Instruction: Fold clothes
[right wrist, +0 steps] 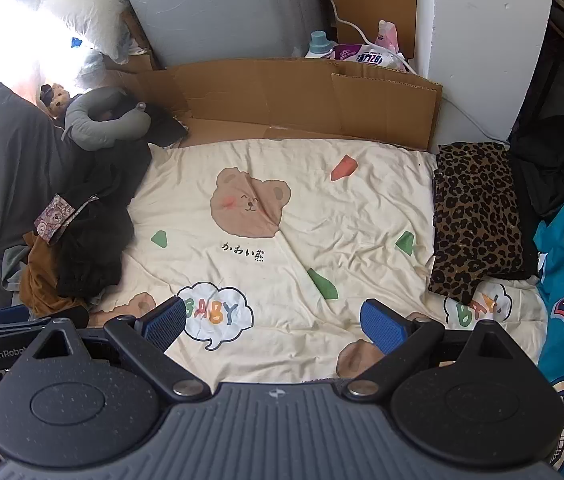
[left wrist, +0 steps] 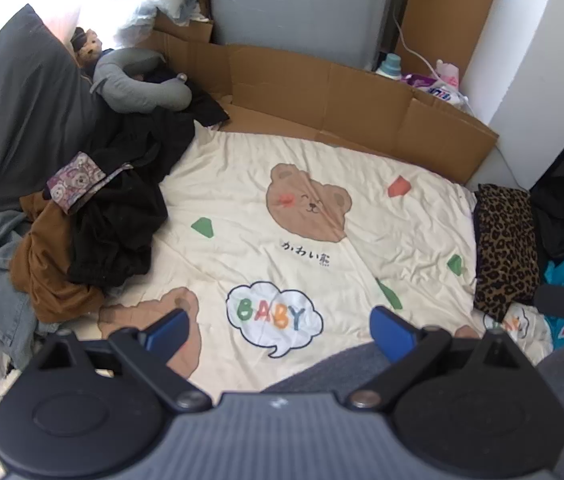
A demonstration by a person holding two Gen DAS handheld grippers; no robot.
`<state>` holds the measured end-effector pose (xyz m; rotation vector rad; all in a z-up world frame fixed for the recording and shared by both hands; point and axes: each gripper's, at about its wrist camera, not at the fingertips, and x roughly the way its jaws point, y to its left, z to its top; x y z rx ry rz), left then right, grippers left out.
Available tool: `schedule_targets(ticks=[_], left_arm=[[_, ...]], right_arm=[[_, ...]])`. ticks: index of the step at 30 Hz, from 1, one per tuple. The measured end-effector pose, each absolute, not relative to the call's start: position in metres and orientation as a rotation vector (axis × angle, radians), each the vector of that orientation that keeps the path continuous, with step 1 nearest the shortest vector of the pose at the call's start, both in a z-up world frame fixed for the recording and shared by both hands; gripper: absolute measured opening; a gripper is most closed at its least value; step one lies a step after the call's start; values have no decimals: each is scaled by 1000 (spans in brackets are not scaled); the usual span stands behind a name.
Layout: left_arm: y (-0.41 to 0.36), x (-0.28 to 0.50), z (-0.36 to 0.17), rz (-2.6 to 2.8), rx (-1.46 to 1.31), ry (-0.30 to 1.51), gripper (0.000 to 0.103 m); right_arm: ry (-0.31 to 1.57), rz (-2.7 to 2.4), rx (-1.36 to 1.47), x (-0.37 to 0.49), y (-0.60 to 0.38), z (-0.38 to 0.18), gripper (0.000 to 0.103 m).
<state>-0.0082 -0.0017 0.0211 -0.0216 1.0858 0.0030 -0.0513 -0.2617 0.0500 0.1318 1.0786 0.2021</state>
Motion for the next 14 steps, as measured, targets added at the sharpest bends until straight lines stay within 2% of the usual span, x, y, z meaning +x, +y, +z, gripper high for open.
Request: schedule_targets(ticks=[14], left_arm=[[2, -6, 20, 16, -37, 1098, 99]], right_arm=[[1076, 189, 131, -53, -262, 51, 97]])
